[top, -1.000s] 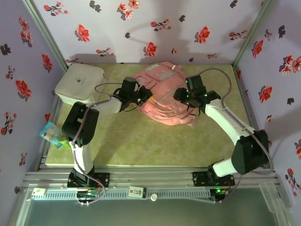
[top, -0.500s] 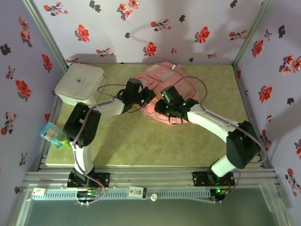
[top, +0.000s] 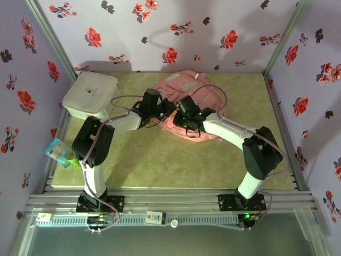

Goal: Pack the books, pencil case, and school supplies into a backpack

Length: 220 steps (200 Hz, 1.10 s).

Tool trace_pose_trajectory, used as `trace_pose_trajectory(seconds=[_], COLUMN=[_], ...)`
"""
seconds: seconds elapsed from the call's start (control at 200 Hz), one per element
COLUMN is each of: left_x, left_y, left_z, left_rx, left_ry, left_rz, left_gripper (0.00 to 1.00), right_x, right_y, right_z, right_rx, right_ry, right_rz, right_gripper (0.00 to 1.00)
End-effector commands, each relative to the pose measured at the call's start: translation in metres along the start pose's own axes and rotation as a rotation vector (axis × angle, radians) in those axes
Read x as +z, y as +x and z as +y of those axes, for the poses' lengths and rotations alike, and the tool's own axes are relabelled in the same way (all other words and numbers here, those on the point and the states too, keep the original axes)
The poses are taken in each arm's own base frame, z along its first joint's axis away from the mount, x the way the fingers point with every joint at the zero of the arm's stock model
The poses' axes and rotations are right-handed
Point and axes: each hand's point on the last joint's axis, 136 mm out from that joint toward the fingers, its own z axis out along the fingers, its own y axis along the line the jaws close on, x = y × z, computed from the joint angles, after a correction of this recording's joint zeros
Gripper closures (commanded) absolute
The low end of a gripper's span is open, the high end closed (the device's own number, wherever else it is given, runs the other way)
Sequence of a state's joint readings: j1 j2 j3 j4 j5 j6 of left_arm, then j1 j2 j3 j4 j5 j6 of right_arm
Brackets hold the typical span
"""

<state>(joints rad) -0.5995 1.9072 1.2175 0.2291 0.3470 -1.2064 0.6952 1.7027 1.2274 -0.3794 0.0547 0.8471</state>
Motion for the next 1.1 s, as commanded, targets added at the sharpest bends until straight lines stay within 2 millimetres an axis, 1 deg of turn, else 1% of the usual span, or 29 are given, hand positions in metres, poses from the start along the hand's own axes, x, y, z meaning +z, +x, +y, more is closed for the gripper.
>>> trace_pose_trajectory(seconds=[0.0,0.225,0.275,0.36,0.48,0.57,0.635,0.695,0.785,0.815,0.885,0.94,1.035,1.095], left_x=[-0.011,-0.011,-0.011,-0.011,-0.011,-0.010,-0.009,-0.009,-0.011,-0.011,-0.013,-0.013,-0.014,-0.015], left_y=[0.010,0.009,0.010,0.009,0.006,0.003,0.002,0.000,-0.002,-0.003,-0.003,-0.004,-0.003,-0.004], left_z=[-0.050,-0.051,-0.051,-0.050,-0.044,-0.032,-0.023,-0.016,-0.013,-0.014,-0.014,-0.016,-0.019,-0.021], left_rx=[0.066,0.067,0.068,0.073,0.088,0.100,0.103,0.099,0.105,0.110,0.119,0.122,0.128,0.135], left_ry=[0.132,0.133,0.133,0.126,0.100,0.059,0.034,0.023,0.016,0.016,0.015,0.017,0.023,0.025], left_rz=[0.023,0.022,0.024,0.022,0.011,-0.003,-0.002,-0.003,-0.007,-0.008,-0.009,-0.009,-0.005,-0.004], left_gripper=[1.00,1.00,1.00,1.00,1.00,1.00,1.00,1.00,1.00,1.00,1.00,1.00,1.00,1.00], right_x=[0.003,0.011,0.011,0.007,-0.004,-0.016,-0.024,-0.036,-0.052,-0.058,-0.065,-0.064,-0.059,-0.051], right_y=[-0.011,-0.009,-0.010,-0.011,-0.012,-0.007,0.000,0.002,0.002,-0.002,-0.007,-0.010,-0.014,-0.010], right_z=[0.003,-0.008,-0.011,-0.013,-0.021,-0.038,-0.053,-0.067,-0.088,-0.097,-0.109,-0.110,-0.098,-0.091], right_rx=[-0.011,-0.017,-0.021,-0.030,-0.064,-0.100,-0.120,-0.134,-0.156,-0.157,-0.160,-0.169,-0.223,-0.264], right_ry=[0.028,0.086,0.096,0.112,0.133,0.174,0.197,0.220,0.277,0.322,0.362,0.359,0.329,0.295], right_rz=[-0.039,-0.039,-0.043,-0.052,-0.070,-0.078,-0.080,-0.098,-0.123,-0.151,-0.165,-0.160,-0.120,-0.070], right_gripper=[0.72,0.79,0.83,0.91,0.98,1.00,1.00,1.00,1.00,1.00,1.00,1.00,1.00,0.95])
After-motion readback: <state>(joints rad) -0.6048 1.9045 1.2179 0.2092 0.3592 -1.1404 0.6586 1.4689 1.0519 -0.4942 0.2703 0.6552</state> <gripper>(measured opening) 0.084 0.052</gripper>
